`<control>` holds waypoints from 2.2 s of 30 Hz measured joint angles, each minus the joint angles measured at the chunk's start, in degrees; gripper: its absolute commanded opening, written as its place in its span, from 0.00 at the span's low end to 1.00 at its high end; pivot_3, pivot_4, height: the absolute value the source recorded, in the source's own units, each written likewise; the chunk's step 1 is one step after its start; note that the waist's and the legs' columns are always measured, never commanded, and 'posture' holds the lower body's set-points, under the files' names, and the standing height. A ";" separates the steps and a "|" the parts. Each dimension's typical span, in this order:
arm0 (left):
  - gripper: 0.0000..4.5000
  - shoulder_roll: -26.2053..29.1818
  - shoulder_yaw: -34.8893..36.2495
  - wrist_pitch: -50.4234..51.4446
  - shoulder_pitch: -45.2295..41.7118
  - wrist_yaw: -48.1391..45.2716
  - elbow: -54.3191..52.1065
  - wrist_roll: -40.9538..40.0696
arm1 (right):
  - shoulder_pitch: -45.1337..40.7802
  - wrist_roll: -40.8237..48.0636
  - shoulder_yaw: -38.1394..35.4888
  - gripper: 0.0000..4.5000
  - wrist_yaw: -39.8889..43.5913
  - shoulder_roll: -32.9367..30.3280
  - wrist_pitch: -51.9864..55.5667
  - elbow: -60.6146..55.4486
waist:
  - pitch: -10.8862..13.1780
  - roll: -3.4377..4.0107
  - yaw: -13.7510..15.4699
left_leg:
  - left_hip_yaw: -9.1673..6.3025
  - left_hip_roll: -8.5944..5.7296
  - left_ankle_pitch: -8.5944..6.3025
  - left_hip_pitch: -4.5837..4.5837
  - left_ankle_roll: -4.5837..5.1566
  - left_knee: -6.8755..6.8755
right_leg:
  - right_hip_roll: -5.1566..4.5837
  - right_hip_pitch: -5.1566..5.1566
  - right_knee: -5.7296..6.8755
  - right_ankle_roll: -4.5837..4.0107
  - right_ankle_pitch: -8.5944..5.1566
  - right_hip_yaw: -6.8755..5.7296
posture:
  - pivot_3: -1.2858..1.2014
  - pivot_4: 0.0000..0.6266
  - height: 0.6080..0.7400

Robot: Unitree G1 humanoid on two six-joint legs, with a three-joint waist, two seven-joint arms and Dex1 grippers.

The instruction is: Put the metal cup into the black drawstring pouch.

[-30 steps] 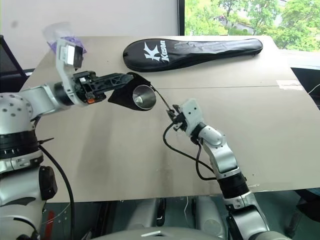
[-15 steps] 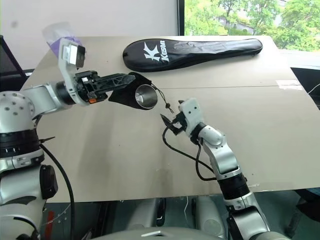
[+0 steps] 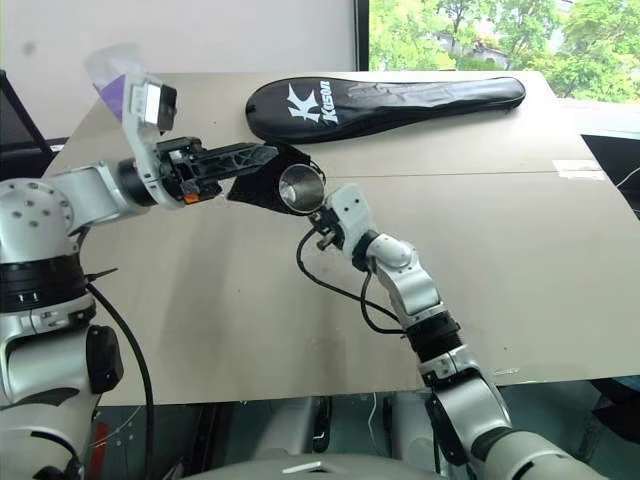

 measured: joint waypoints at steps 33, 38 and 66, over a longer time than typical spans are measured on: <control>0.82 0.80 -1.58 -2.92 8.35 -3.95 -3.97 3.30 | 11.38 -15.50 -4.24 0.00 -9.17 -22.28 7.77 -29.40 | 0.00 0.00 0.11 | 0.09 -0.01 0.00 -0.01 0.01 0.00 | 0.00 -0.01 -0.01 0.00 0.00 0.20 | 0.52 0.24 1.00; 0.98 -0.50 -5.46 -9.53 10.10 -5.34 -8.52 9.10 | 9.39 -22.33 -1.64 0.00 -5.90 -30.02 6.48 -35.02 | 0.01 0.01 0.55 | 0.04 -0.03 -0.01 -0.02 0.02 0.01 | 0.02 0.01 -0.01 -0.01 -0.01 0.20 | 0.52 0.24 1.00; 0.33 -20.64 -18.20 -20.07 -0.76 -0.95 -0.82 23.85 | 4.16 -26.80 1.70 0.00 14.09 -41.83 -3.18 -43.78 | 0.01 -0.01 1.55 | 0.00 -0.03 -0.01 -0.06 0.03 0.26 | 0.10 0.09 0.00 0.00 0.00 -0.02 | 0.52 0.24 1.00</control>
